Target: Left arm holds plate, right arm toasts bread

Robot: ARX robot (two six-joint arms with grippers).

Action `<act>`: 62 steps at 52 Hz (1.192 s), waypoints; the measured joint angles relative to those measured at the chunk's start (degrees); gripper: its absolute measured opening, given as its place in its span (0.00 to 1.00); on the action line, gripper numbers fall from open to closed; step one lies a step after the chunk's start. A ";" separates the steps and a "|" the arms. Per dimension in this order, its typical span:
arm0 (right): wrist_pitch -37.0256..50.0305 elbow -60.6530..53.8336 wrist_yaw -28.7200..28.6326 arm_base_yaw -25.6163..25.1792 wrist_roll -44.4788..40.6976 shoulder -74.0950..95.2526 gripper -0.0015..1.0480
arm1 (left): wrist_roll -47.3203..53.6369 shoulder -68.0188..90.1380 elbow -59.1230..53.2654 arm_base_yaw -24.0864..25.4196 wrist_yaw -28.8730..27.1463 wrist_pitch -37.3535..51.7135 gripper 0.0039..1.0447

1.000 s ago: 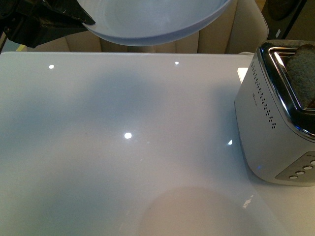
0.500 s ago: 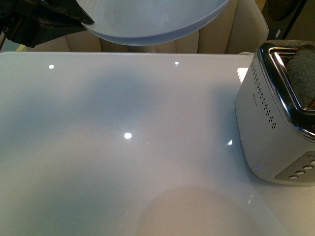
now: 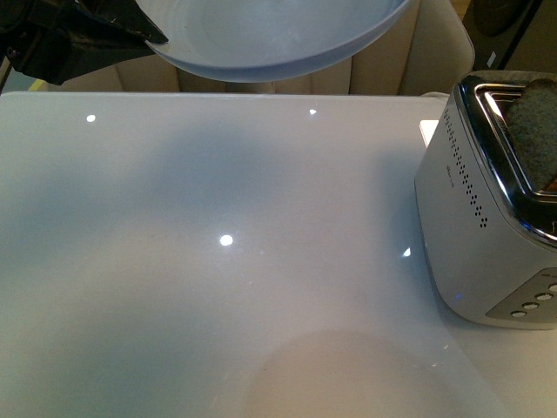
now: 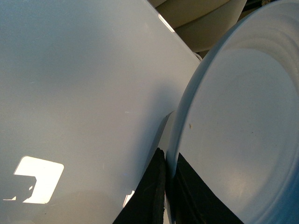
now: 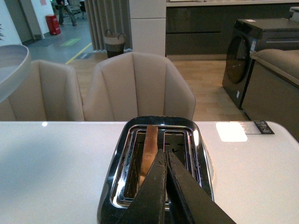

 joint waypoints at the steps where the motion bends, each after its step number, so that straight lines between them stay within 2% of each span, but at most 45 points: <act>1: -0.87 0.00 0.02 0.00 0.00 -0.90 0.02 | 0.00 0.00 0.00 0.00 0.00 0.00 0.03; 18: -9.25 0.00 0.02 0.00 0.00 -9.62 0.02 | 0.00 0.00 0.00 0.00 0.00 0.00 0.03; 42: -16.41 0.00 0.00 0.00 0.02 -16.74 0.02 | 0.02 -0.02 0.00 0.00 0.00 0.00 0.03; 48: -25.31 0.00 0.11 0.00 0.00 -23.78 0.02 | 0.02 -0.02 0.00 0.00 0.00 0.00 0.03; 60: -26.40 0.00 0.00 0.00 0.00 -26.38 0.02 | 0.00 -0.07 0.00 0.00 0.00 0.00 0.03; 62: -26.40 0.00 0.00 0.00 0.00 -26.40 0.05 | 0.00 -0.07 0.00 0.00 0.00 0.00 0.03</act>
